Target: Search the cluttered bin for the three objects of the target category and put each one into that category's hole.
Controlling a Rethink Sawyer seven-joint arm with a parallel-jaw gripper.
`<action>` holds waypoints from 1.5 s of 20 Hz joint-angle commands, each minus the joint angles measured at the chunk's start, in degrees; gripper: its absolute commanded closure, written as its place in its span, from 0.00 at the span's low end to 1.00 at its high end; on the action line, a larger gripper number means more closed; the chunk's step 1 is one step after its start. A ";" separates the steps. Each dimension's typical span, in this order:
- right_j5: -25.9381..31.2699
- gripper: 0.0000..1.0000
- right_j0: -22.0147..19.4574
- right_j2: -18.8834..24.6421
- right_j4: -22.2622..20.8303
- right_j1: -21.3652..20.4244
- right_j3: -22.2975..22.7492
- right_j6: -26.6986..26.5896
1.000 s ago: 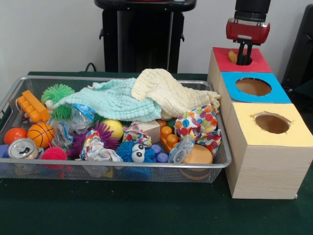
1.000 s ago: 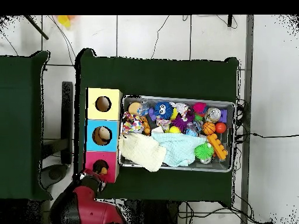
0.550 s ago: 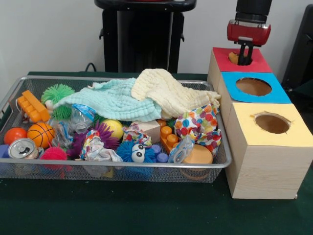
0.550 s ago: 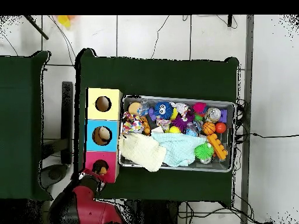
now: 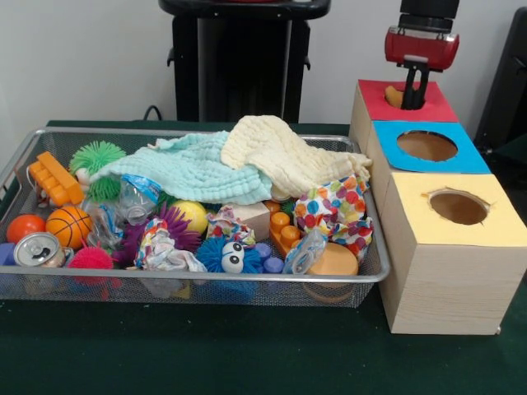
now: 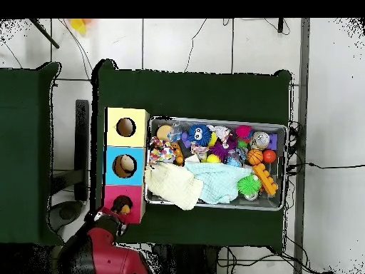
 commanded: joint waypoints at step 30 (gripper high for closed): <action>37.43 1.00 13.23 -19.84 -6.13 -6.95 -14.73 9.34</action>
